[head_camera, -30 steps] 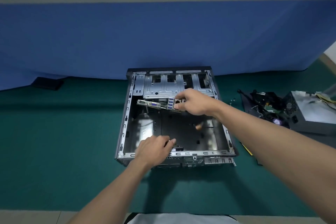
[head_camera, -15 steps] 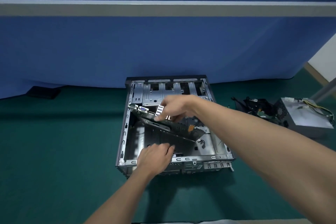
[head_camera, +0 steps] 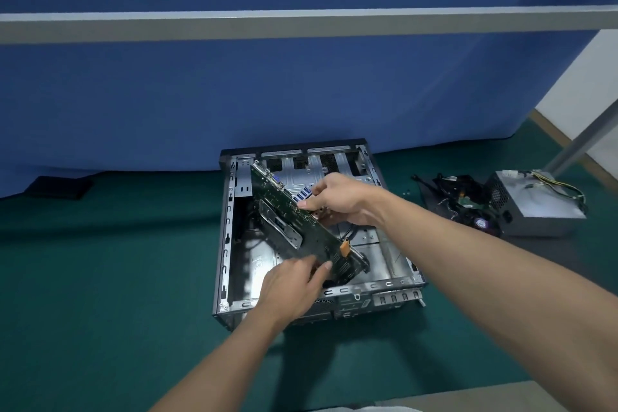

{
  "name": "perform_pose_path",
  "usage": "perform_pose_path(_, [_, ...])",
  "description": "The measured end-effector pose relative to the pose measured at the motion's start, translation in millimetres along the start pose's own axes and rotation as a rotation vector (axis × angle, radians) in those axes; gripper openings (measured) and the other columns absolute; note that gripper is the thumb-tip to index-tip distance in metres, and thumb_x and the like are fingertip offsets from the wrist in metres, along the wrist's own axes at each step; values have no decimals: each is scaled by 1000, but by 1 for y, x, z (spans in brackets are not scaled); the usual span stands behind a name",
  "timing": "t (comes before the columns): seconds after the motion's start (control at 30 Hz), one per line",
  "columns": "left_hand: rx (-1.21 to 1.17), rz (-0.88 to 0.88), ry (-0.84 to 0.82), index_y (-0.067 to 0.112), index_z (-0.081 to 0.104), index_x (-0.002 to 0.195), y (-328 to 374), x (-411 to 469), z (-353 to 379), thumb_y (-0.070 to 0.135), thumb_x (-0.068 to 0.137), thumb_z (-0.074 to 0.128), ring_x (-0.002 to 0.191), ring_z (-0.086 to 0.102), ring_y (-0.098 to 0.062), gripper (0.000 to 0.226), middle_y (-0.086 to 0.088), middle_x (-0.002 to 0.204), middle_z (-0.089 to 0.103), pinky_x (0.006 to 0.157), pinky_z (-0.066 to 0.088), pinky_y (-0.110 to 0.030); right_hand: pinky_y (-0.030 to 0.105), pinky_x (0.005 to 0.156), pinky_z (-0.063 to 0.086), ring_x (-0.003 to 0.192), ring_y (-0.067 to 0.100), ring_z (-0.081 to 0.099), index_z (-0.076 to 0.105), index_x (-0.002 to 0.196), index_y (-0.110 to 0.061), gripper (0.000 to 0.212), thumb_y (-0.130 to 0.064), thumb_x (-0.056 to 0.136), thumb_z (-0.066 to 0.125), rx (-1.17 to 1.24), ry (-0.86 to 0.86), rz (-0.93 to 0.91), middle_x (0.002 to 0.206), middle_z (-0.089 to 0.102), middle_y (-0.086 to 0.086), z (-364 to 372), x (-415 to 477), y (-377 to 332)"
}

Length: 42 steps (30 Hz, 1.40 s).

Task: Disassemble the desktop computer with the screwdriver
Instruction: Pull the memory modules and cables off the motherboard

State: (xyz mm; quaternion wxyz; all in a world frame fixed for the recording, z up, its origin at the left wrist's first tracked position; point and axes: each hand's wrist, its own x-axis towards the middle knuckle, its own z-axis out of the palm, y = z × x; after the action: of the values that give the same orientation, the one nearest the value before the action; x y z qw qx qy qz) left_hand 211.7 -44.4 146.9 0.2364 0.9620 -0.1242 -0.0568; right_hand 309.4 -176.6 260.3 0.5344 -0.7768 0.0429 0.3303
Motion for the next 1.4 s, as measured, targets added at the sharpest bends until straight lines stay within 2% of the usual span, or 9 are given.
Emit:
perform_pose_path(0.17, [-97,77,230,20,60,78,28,2,-14,47,96,37,59,55,-20,40,4,67,63,53,32,-31,37,73,59,75,21,60,58,100,-1,16,-11,90,65,-58,-16,14,85,59,10,5,4,-5])
perform_pose_path(0.3, [-48,85,305,20,60,79,48,-4,-19,61,92,25,65,62,-22,55,1,70,67,57,44,-34,39,75,59,76,23,61,59,97,1,13,-7,88,66,-91,-38,18,86,58,10,5,8,-8])
perform_pose_path(0.43, [66,13,214,22,58,71,65,0,-23,85,78,16,58,50,-15,76,9,60,54,56,34,-31,44,79,59,76,24,62,60,96,3,12,-6,89,65,-132,-15,8,84,58,10,4,8,-8])
perform_pose_path(0.53, [281,50,135,17,59,66,72,2,-18,83,79,22,59,55,-19,77,3,62,59,55,32,-30,35,64,58,66,21,59,55,86,-2,9,-4,90,63,-128,2,-1,78,56,9,5,6,-9])
perform_pose_path(0.73, [426,244,42,17,68,70,53,-14,4,55,96,46,62,60,-17,51,4,68,63,56,40,-27,26,47,46,50,10,56,55,94,-3,16,-11,88,66,-31,-52,-19,64,62,1,-4,-4,-26])
perform_pose_path(0.83, [450,298,4,17,68,75,46,-14,10,53,99,35,68,63,-21,55,3,75,65,61,38,-30,22,43,42,44,7,54,59,86,-4,9,-10,88,66,1,-46,-84,53,62,-3,-17,-13,-42])
perform_pose_path(1.0, [447,224,-68,17,63,77,53,2,7,59,98,29,56,51,-18,59,3,68,58,57,35,-26,17,36,38,41,10,55,59,67,-7,21,1,86,64,134,-54,-141,50,58,1,-40,-37,-61])
perform_pose_path(1.23, [400,21,-75,18,63,83,80,1,22,54,100,26,74,64,-22,55,-1,79,67,73,50,-32,17,39,43,40,9,54,62,79,-5,10,-1,89,61,344,-184,-278,60,61,3,-96,-91,-80])
perform_pose_path(1.4, [291,-88,-56,24,64,104,110,6,42,47,101,30,82,66,-22,42,-1,87,70,79,49,-32,15,36,38,40,4,45,62,72,-5,18,-4,90,61,286,-243,-448,56,57,-1,-139,-118,-71])
